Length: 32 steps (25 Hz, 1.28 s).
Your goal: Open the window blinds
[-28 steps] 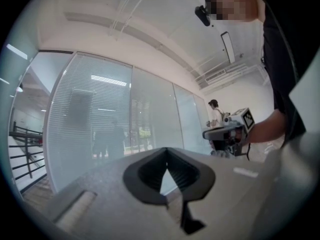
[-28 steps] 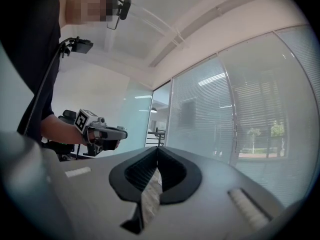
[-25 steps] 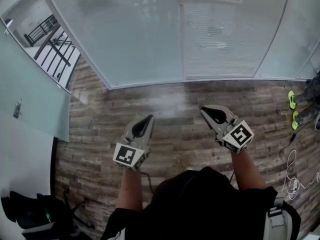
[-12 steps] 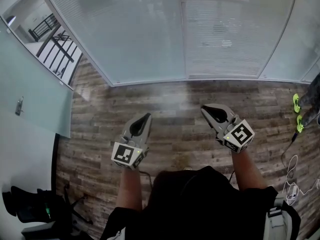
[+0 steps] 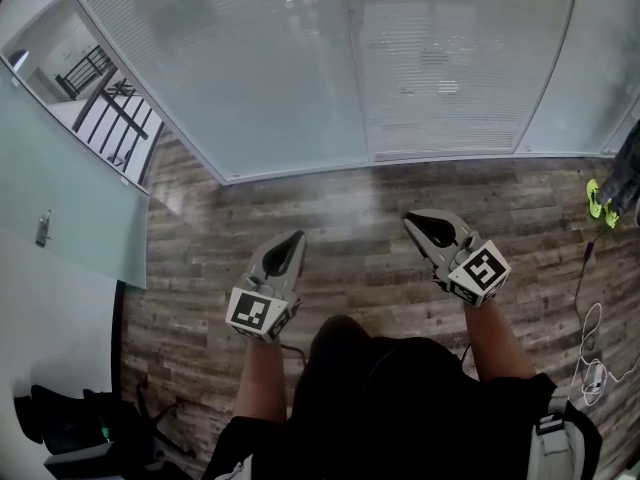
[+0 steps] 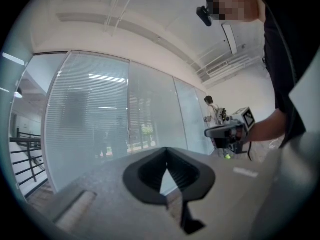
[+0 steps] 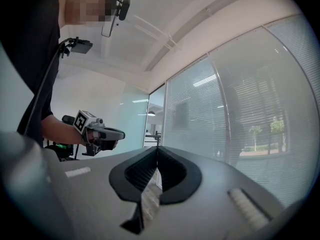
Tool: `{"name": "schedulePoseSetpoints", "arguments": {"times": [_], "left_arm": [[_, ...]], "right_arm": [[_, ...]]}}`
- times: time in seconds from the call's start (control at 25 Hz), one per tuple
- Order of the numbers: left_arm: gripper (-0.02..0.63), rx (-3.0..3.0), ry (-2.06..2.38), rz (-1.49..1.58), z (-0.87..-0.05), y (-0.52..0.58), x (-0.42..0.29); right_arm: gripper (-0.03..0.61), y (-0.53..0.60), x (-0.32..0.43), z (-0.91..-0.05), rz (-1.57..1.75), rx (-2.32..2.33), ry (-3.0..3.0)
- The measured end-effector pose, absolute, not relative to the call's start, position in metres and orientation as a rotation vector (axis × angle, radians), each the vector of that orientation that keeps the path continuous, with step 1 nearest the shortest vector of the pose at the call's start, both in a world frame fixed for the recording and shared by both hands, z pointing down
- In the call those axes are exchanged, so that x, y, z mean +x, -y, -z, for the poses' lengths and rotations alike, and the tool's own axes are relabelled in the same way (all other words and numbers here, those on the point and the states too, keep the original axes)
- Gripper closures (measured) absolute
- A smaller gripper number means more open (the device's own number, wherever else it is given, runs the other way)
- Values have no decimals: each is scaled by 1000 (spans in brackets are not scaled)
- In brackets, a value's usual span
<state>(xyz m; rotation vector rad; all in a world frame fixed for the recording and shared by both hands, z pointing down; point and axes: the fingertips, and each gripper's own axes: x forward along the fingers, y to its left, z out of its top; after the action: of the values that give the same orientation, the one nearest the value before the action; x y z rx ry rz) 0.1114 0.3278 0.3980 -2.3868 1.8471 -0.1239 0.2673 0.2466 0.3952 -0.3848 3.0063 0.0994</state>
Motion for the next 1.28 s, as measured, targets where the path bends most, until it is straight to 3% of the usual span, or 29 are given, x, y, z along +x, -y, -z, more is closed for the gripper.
{"name": "schedulePoseSetpoints", "arguments": {"times": [1.28], "left_arm": [[609,-2524,-1701,98,-397,-270,98]], "right_arm": [[572,-208,232,-403,-134,-402,-3088]]}}
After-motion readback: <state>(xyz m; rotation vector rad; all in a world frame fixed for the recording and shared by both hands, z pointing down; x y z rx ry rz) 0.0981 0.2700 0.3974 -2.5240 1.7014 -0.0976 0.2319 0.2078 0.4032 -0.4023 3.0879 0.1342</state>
